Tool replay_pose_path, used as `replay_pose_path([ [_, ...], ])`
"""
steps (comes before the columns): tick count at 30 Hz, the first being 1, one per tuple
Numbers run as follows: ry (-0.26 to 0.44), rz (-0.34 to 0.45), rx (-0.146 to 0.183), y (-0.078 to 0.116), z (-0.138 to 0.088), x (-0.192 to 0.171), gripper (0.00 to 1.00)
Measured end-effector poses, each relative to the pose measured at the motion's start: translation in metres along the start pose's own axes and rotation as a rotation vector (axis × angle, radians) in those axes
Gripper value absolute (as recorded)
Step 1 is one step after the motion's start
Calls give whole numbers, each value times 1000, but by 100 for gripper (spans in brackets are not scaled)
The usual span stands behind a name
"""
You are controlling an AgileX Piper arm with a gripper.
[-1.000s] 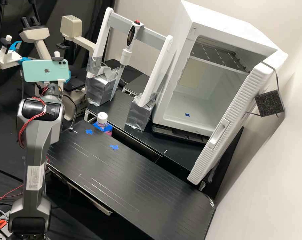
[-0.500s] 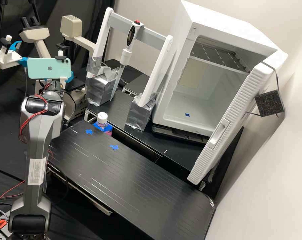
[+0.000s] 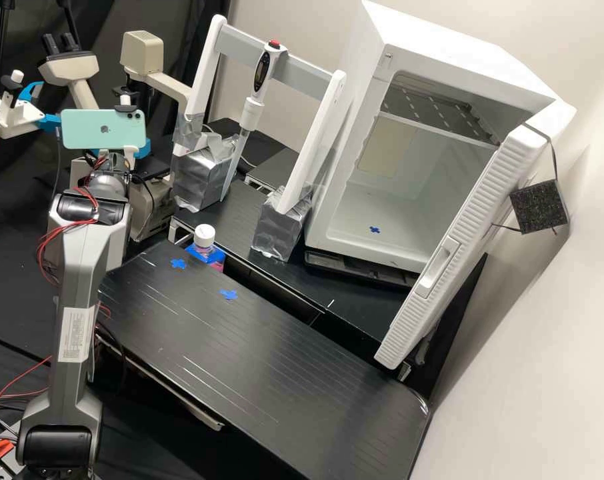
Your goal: Move the petri dish to the microscope
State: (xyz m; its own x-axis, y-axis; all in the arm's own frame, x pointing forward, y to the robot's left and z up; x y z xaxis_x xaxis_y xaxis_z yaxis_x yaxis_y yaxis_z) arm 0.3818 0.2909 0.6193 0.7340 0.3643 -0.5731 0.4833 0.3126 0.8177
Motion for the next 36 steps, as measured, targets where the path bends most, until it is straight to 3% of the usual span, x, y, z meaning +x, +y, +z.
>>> replay_pose_path([
  [19,-15,-6,16,10,3,21,0],
  [20,-14,-6,13,10,3,21,100],
  [36,-17,-7,-18,12,6,21,100],
])
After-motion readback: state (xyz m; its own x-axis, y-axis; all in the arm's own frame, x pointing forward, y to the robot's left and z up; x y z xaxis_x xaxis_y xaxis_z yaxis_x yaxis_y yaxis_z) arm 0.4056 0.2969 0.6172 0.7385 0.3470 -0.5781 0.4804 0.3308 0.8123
